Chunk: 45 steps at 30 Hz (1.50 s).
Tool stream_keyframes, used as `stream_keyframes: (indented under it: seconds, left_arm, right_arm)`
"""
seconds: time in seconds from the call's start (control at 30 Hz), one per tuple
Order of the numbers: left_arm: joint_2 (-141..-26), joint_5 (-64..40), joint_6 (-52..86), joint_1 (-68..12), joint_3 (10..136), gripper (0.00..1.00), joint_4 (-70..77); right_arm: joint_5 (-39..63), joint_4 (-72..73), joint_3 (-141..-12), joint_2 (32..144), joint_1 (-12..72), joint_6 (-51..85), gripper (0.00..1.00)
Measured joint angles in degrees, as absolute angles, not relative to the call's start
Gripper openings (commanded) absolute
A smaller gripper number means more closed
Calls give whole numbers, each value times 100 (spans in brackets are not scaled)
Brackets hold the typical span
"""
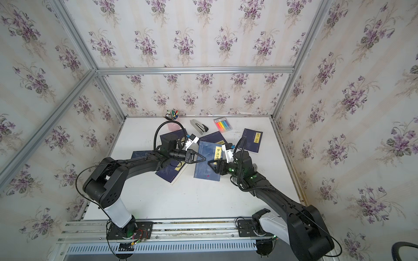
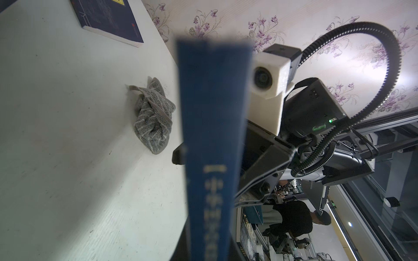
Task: Wipe the cover of the book
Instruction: Pick up the book from the center of the board, then place the book on the book.
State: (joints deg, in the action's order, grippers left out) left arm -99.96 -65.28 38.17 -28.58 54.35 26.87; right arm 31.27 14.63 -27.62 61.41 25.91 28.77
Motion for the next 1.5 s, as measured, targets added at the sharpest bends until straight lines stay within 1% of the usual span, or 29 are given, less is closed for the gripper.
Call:
stream_keyframes:
  seconds: [0.13, 0.4, 0.53, 0.77, 0.83, 0.9, 1.0, 1.03, 1.1, 1.13, 1.17, 1.2, 1.33, 1.5]
  left_arm:
    - [-9996, -6420, 3719, -2803, 5435, 0, 2545]
    - [-10018, -6239, 3649, -2799, 5404, 0, 2418]
    - [-10018, -6147, 3642, -2799, 5402, 0, 2375]
    - [-10022, -6051, 3627, -2801, 5404, 0, 2320]
    - [-10060, -6055, 3632, -2799, 5417, 6, 2331]
    - [-10095, -6055, 3649, -2799, 5422, 15, 2338]
    - [-10071, -5907, 3642, -2799, 5422, 27, 2318]
    - [-10042, -5839, 3618, -2794, 5422, 33, 2255]
    - [-9981, -5739, 3496, -2781, 5454, 51, 2075]
    - [-9946, -5675, 3433, -2766, 5485, 54, 1984]
    - [-9913, -5621, 3382, -2766, 5513, 60, 1898]
    - [-9874, -5551, 3301, -2759, 5551, 63, 1780]
    - [-9813, -5190, 2982, -2670, 5778, 66, 1210]
    - [-9826, -4563, 2541, -2432, 6154, 69, 242]
  right_arm:
    - [3105, 1343, -2762, 5865, 2587, 2877, 54]
    - [3072, 1321, -2805, 5983, 2580, 3074, 33]
    - [3030, 1319, -2821, 6049, 2580, 3151, 26]
    - [2915, 1262, -2821, 6049, 2580, 3251, 9]
    - [2897, 1262, -2821, 6055, 2580, 3280, 6]
    - [2886, 1232, -2832, 6073, 2580, 3293, 2]
    - [2847, 1098, -2952, 6117, 2580, 3280, 0]
    - [2832, 1035, -3028, 6132, 2582, 3251, 0]
    - [2783, 910, -3164, 6156, 2589, 3175, 0]
    - [2764, 832, -3238, 6171, 2585, 3144, 0]
    - [2746, 749, -3308, 6191, 2578, 3118, 0]
    - [2729, 650, -3393, 6219, 2556, 3070, 0]
    - [2609, 290, -3730, 6394, 2324, 2934, 0]
    - [2475, -346, -4379, 6783, 1610, 2707, 0]
